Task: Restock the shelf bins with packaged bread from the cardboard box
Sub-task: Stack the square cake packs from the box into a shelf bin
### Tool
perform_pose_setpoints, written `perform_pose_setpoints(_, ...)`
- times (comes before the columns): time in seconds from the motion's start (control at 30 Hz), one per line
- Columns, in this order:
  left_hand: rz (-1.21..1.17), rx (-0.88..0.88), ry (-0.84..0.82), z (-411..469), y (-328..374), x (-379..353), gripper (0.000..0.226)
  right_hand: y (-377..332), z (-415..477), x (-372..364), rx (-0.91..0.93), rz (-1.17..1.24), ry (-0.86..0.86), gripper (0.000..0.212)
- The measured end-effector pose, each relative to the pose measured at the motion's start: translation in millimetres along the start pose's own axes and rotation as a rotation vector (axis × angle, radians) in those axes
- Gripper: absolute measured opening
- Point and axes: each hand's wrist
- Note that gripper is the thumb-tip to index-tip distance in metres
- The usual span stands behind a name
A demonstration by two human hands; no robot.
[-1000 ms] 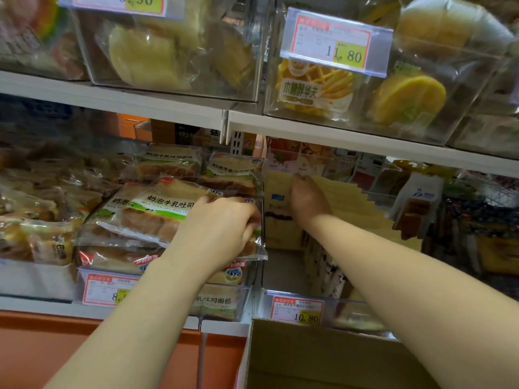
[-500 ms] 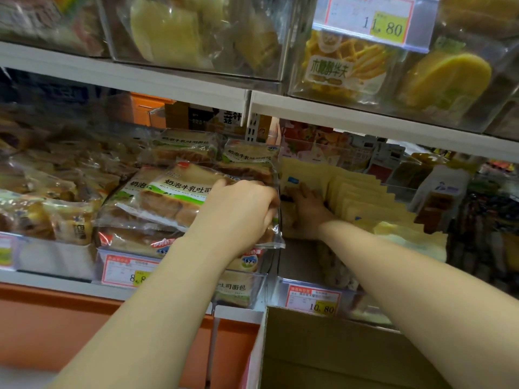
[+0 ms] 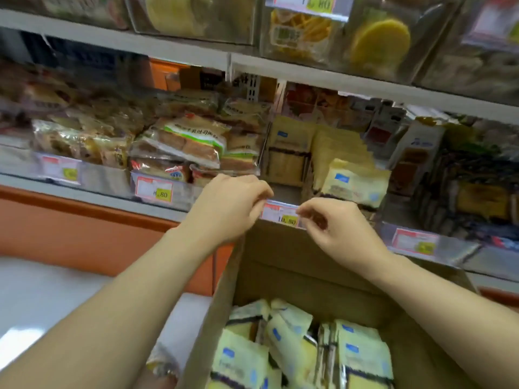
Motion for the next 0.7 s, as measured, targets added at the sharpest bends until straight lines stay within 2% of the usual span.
perform_pose_setpoints(0.1,-0.05,0.108,-0.163,-27,8,-14,0.023,10,-38,-21,-0.047,-0.002,-0.195,0.017)
perform_pose_setpoints(0.27,-0.068,0.14,-0.313,-35,12,-33,0.025,44,-78,-74,-0.22,-0.038,-0.612,0.011)
perform_pose_setpoints(0.4,-0.043,0.112,-0.335,-28,8,-44,0.027,64,-99,-123,-0.4,0.093,-0.813,0.041)
perform_pose_setpoints(0.47,-0.049,0.102,-0.338,-25,7,-48,0.028,72,-111,-153,-0.515,0.139,-0.882,0.05)
perform_pose_setpoints(0.57,-0.042,0.082,-0.342,-22,5,-54,0.028,78,-127,-186,-0.757,0.31,-0.817,0.057)
perform_pose_setpoints(0.7,-0.01,0.051,-0.369,-23,5,-61,0.029,74,-145,-206,-1.092,0.698,-0.453,0.104)
Point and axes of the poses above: each hand's wrist, its own z-axis towards the middle knuckle, its own x-axis out of the back of the hand, y = z × x, and after that the axes turned 6 degrees about x, right-handed
